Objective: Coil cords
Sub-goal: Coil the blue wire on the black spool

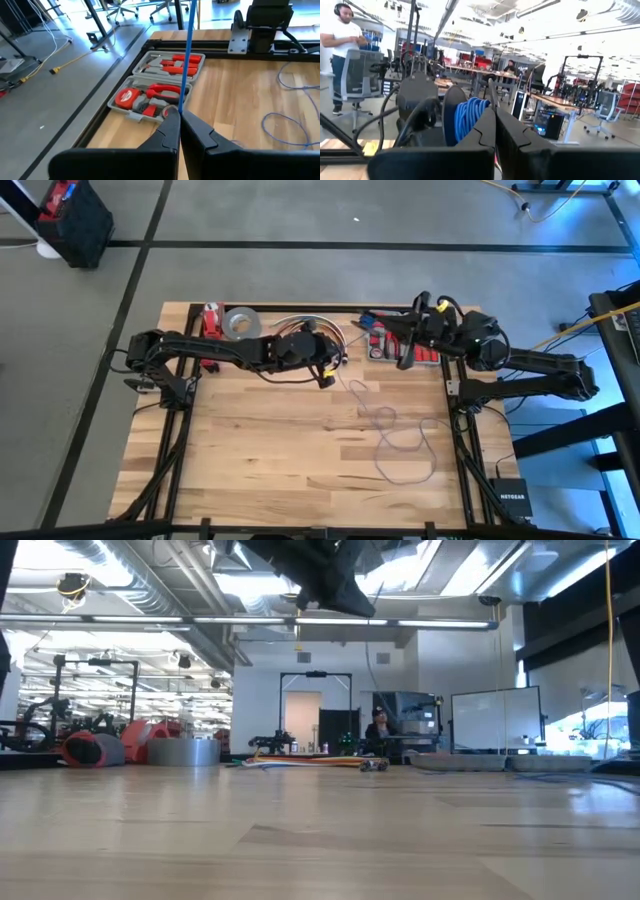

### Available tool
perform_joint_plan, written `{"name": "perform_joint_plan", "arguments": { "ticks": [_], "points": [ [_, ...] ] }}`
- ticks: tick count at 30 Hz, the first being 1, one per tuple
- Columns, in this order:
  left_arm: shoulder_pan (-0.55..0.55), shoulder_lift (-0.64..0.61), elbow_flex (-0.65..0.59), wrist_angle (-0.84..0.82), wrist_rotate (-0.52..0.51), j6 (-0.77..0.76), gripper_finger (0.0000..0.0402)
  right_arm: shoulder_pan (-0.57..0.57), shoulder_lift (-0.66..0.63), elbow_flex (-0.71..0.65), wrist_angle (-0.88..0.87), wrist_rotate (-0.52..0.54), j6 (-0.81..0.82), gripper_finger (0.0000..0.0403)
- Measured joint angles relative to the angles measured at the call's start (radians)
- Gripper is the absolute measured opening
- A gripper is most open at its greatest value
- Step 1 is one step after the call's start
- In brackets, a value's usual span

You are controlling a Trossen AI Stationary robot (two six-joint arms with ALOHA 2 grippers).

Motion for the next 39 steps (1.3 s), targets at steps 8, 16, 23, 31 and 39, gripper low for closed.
{"name": "perform_joint_plan", "arguments": {
  "ticks": [8, 16, 23, 31, 39],
  "points": [
    [0.000, -0.004, -0.002, -0.141, -0.169, 0.024, 0.0000, 0.000, 0.005, 0.003, -0.119, -0.020, -0.003, 0.0003],
    [0.003, -0.026, -0.008, -0.182, -0.258, -0.005, 0.0000, 0.000, 0.059, 0.012, -0.344, 0.055, -0.083, 0.0003],
    [0.000, -0.049, -0.007, -0.192, -0.293, -0.038, 0.0000, -0.001, 0.165, 0.010, -0.428, 0.070, -0.128, 0.0003],
    [-0.028, -0.052, -0.005, -0.178, -0.292, -0.038, 0.0000, -0.001, 0.335, 0.007, -0.437, 0.309, -0.165, 0.0003],
    [-0.060, -0.053, 0.010, -0.108, -0.190, -0.023, 0.0000, -0.001, 0.445, 0.006, -0.322, 0.387, -0.213, 0.0003]
  ]
}}
